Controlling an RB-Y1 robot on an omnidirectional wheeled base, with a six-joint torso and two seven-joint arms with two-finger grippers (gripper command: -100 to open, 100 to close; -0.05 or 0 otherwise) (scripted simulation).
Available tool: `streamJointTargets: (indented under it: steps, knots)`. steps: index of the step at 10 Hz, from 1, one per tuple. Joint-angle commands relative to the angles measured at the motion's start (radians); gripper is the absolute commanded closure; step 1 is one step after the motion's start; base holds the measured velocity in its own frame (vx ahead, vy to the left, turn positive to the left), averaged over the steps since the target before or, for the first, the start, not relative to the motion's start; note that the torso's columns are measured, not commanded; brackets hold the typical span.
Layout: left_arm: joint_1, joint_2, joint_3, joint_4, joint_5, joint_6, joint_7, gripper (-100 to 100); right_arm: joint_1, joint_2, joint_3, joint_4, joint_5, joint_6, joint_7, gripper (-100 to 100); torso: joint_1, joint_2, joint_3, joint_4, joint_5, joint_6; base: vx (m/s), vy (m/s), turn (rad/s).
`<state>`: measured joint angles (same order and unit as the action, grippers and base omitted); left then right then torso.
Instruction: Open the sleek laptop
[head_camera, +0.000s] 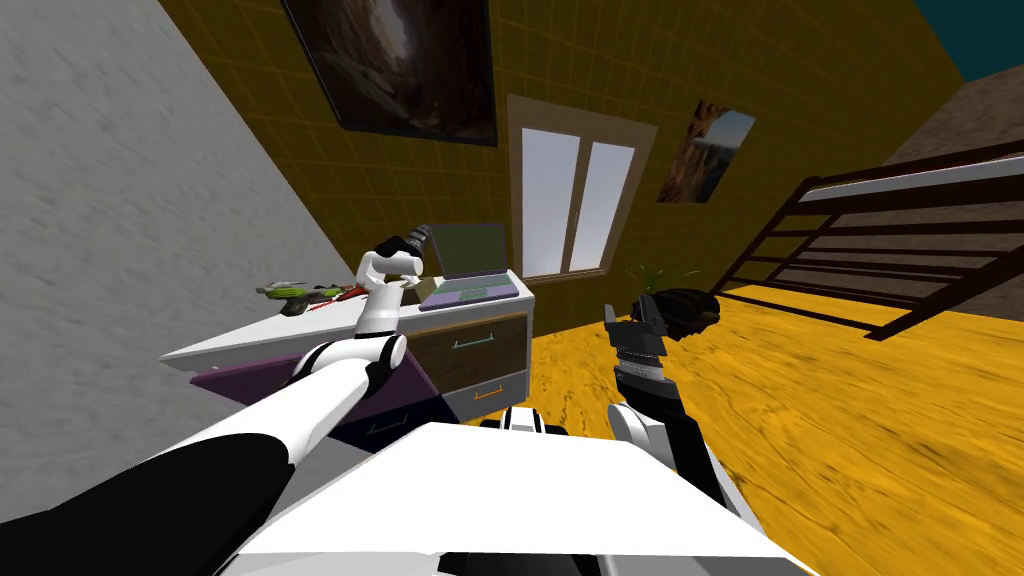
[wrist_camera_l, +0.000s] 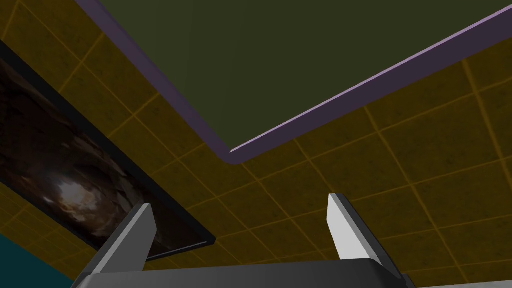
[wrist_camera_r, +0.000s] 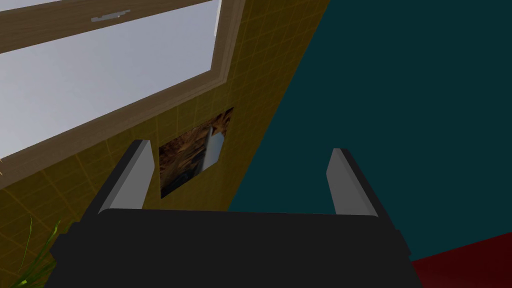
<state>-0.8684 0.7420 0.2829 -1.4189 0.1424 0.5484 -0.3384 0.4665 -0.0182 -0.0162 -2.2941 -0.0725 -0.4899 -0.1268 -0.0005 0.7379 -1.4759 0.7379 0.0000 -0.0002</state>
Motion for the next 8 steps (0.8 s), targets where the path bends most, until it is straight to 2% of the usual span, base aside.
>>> streamJointTargets:
  steps: [1, 2, 3, 4, 5, 6, 7, 8]
  knots:
    - [-0.057, 0.020, 0.006, 0.046, 0.001, 0.067, -0.021, -100, 0.000, 0.000, 0.000, 0.000, 0.000, 0.000, 0.000, 0, 0.000, 0.000, 0.000, 0.000, 0.000, 0.001, -0.006, 0.040, -0.087]
    - [-0.099, 0.039, 0.011, 0.088, 0.005, 0.104, -0.040, -100, 0.000, 0.000, 0.000, 0.000, 0.000, 0.000, 0.000, 0, 0.000, 0.000, 0.000, 0.000, 0.000, 0.000, -0.013, 0.033, -0.156]
    - [-0.102, 0.039, 0.011, 0.088, 0.005, 0.114, -0.040, -100, 0.000, 0.000, 0.000, 0.000, 0.000, 0.000, 0.000, 0, 0.000, 0.000, 0.000, 0.000, 0.000, 0.000, -0.015, 0.035, -0.078]
    - [-0.139, 0.058, 0.015, 0.128, 0.009, 0.149, -0.058, -100, 0.000, 0.000, 0.000, 0.000, 0.000, 0.000, 0.000, 0, 0.000, 0.000, 0.000, 0.000, 0.000, 0.000, -0.019, 0.042, -0.147]
    - [-0.144, 0.058, 0.015, 0.128, 0.009, 0.159, -0.058, -100, 0.000, 0.000, 0.000, 0.000, 0.000, 0.000, 0.000, 0, 0.001, 0.001, 0.000, 0.000, 0.000, 0.000, -0.012, 0.039, -0.078]
    - [-0.182, 0.076, 0.019, 0.164, 0.012, 0.201, -0.076, -100, 0.000, 0.000, 0.000, 0.000, 0.000, 0.000, 0.000, 0, 0.001, 0.000, 0.000, 0.000, 0.000, 0.000, -0.014, 0.035, -0.118]
    - [-0.183, 0.076, 0.019, 0.166, 0.012, 0.202, -0.076, -100, 0.000, 0.000, 0.000, 0.000, 0.000, 0.000, 0.000, 0, 0.000, 0.000, 0.000, 0.000, 0.000, 0.000, -0.011, 0.033, -0.083]
    - [-0.220, 0.092, 0.023, 0.202, 0.016, 0.242, -0.093, -100, 0.000, 0.000, 0.000, 0.000, 0.000, 0.000, 0.000, 0, 0.000, 0.000, 0.000, 0.000, 0.000, 0.000, -0.006, 0.035, -0.128]
